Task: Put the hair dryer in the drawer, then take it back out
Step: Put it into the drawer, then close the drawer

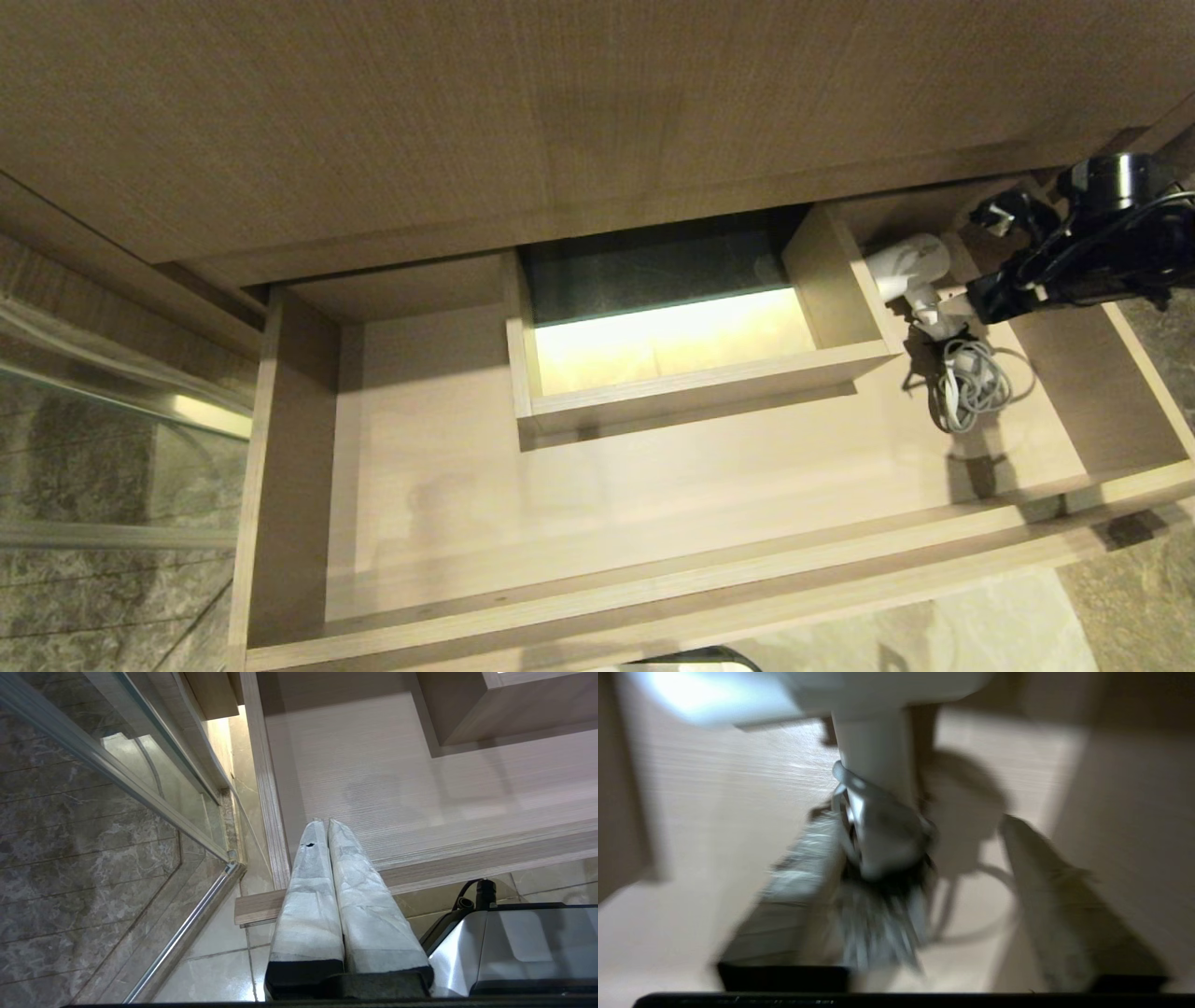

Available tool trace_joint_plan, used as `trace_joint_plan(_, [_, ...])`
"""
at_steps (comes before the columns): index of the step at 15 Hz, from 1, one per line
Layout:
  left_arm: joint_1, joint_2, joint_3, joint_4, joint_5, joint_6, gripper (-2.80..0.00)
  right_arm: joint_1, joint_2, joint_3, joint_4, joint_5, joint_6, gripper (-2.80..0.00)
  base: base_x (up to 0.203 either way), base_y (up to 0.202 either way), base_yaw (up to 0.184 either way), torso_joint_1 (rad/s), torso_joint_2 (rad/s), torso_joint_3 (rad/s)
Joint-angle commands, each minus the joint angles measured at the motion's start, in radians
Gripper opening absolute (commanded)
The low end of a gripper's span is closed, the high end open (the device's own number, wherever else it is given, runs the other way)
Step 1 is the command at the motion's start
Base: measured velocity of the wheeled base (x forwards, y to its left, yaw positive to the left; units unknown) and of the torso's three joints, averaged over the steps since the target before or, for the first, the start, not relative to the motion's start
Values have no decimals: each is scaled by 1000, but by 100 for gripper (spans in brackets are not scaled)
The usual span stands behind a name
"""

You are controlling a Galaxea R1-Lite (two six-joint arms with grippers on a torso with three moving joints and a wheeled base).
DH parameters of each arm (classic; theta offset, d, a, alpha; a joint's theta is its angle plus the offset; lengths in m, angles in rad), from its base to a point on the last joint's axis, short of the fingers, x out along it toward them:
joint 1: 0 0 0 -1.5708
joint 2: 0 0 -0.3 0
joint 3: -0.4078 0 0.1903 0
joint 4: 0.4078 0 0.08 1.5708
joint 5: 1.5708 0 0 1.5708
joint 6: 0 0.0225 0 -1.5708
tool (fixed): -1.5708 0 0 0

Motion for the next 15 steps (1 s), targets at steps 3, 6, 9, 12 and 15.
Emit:
trace_joint_plan(3, [0,0,2,0,0,-1,-280,-23,-447,112,127,53,-2,-280,0,0,0,0,0,0])
trace_joint_plan(6, [0,0,1,0,0,-1,-280,-28,-763,261,222,72,-9,-280,0,0,0,0,0,0])
trace_joint_plan(9, [0,0,2,0,0,-1,-280,-30,-1013,427,276,80,-15,-280,0,0,0,0,0,0])
trace_joint_plan(12, [0,0,0,0,0,-1,-280,-30,-1234,584,361,80,-18,-280,0,0,0,0,0,0])
trace_joint_plan(15, [0,0,0,0,0,-1,-280,-29,-1355,701,415,71,-18,-280,0,0,0,0,0,0])
